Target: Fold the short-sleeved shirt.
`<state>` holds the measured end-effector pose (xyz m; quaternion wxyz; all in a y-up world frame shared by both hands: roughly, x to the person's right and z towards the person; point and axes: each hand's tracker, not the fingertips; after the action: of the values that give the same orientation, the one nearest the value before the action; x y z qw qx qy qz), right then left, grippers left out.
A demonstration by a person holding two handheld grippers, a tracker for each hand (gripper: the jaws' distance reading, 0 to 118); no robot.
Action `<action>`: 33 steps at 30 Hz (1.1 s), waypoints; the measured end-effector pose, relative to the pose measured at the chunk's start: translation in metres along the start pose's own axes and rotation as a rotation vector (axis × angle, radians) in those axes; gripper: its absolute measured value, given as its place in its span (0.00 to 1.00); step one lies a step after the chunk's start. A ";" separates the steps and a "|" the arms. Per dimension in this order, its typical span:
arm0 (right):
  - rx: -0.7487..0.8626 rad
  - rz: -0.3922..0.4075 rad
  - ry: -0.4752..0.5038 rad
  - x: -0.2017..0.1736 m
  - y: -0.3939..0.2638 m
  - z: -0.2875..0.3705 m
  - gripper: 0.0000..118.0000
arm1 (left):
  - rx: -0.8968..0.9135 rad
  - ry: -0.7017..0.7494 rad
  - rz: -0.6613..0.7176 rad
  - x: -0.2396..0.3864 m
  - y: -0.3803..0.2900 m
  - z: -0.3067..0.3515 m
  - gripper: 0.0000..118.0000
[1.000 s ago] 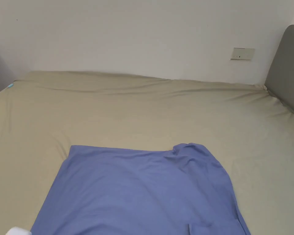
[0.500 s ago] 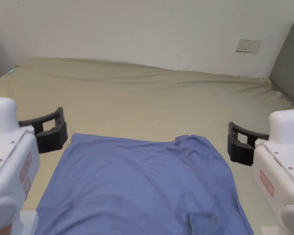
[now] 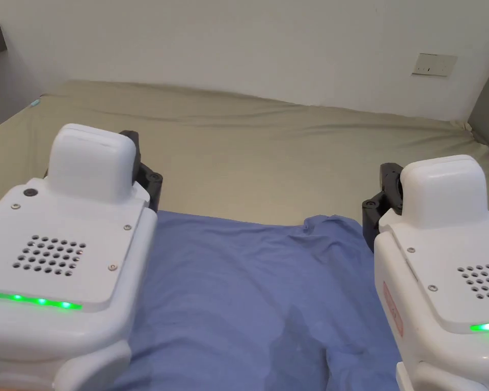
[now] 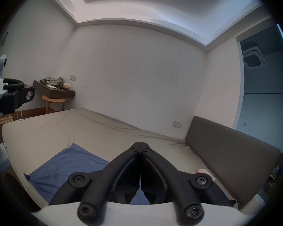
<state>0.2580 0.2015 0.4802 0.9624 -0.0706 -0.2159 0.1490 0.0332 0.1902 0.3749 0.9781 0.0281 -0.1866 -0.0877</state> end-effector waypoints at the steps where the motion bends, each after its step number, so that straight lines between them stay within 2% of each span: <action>1: -0.005 -0.003 0.000 0.001 0.000 -0.001 0.02 | 0.003 0.000 -0.014 -0.001 0.001 0.000 0.00; 9: -0.032 -0.013 0.007 0.009 -0.008 -0.007 0.02 | -0.051 -0.032 -0.007 -0.010 -0.005 -0.006 0.00; 13: -0.062 -0.003 0.011 0.013 -0.020 -0.008 0.02 | -0.187 -0.029 -0.025 -0.021 -0.042 -0.018 0.01; 15: -0.084 0.000 0.006 0.016 -0.029 -0.008 0.02 | -0.271 -0.024 -0.012 -0.030 -0.065 -0.023 0.07; 17: -0.118 -0.006 0.007 0.021 -0.040 -0.009 0.02 | -0.369 -0.037 -0.002 -0.040 -0.094 -0.024 0.29; 18: -0.134 -0.010 0.007 0.024 -0.044 -0.008 0.02 | -0.421 -0.039 -0.003 -0.045 -0.109 -0.026 0.46; 19: -0.149 -0.015 0.004 0.027 -0.050 -0.008 0.02 | -0.496 -0.040 -0.004 -0.050 -0.128 -0.028 0.76; 20: -0.163 -0.017 -0.003 0.030 -0.055 -0.008 0.02 | -0.555 -0.040 -0.001 -0.054 -0.146 -0.029 0.94; 21: -0.177 -0.017 -0.009 0.034 -0.060 -0.008 0.02 | -0.610 -0.034 -0.002 -0.058 -0.164 -0.027 1.00; 25: -0.239 -0.016 -0.039 0.049 -0.079 -0.005 0.02 | -0.872 0.038 -0.038 -0.073 -0.235 -0.022 0.99; 29: -0.303 -0.028 -0.076 0.060 -0.094 -0.004 0.02 | -1.033 0.092 0.093 -0.090 -0.281 -0.021 0.98; 31: -0.327 -0.044 -0.086 0.065 -0.099 -0.004 0.02 | -1.090 0.098 0.150 -0.095 -0.296 -0.021 0.91; 33: -0.339 -0.048 -0.097 0.067 -0.102 -0.005 0.02 | -1.122 0.082 0.171 -0.096 -0.303 -0.019 0.77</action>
<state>0.3443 0.1263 0.5228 0.9284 -0.2196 -0.2857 0.0907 -0.0962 -0.0901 0.2964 0.8533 -0.5075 -0.0748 -0.0928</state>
